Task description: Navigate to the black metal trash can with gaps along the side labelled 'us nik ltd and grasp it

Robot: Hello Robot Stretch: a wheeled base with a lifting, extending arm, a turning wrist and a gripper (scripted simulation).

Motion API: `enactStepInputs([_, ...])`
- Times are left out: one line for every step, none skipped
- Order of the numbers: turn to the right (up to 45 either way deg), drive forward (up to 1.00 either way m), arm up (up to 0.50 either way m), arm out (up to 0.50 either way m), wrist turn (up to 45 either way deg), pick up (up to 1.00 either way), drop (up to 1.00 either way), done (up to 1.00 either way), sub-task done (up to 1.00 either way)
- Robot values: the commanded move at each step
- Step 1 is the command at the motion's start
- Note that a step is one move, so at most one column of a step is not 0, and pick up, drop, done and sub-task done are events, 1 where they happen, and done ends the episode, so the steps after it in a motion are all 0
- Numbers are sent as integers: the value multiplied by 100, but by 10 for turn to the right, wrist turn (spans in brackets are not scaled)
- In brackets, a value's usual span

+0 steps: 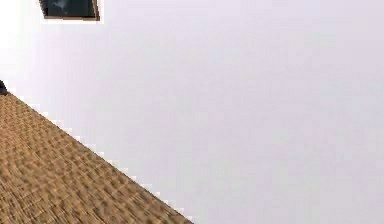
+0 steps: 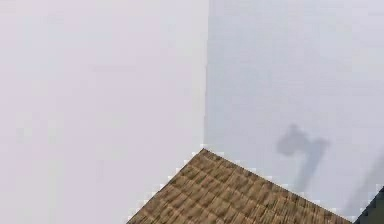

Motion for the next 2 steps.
enactStepInputs([-450, 0, 0, 0, 0, 0, 0, 0, 0])
enactStepInputs([-330, 0, 0, 0, 0, 0, 0, 0, 0])
